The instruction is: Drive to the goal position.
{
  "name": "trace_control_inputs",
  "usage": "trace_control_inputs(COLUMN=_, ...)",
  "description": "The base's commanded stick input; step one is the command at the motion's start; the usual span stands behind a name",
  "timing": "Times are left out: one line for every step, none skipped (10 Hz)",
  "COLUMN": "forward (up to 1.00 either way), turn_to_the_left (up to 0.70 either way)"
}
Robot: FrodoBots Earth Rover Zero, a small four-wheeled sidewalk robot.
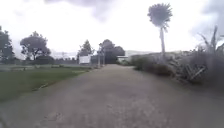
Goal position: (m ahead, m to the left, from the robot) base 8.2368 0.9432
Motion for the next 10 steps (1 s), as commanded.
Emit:
trace_control_inputs(forward=1.00, turn_to_the_left=-0.27)
trace_control_inputs(forward=1.00, turn_to_the_left=-0.27)
trace_control_inputs(forward=1.00, turn_to_the_left=-0.27)
trace_control_inputs(forward=1.00, turn_to_the_left=-0.27)
trace_control_inputs(forward=1.00, turn_to_the_left=-0.27)
trace_control_inputs(forward=1.00, turn_to_the_left=-0.27)
trace_control_inputs(forward=1.00, turn_to_the_left=-0.27)
trace_control_inputs(forward=1.00, turn_to_the_left=0.00)
trace_control_inputs(forward=1.00, turn_to_the_left=0.00)
trace_control_inputs(forward=1.00, turn_to_the_left=0.00)
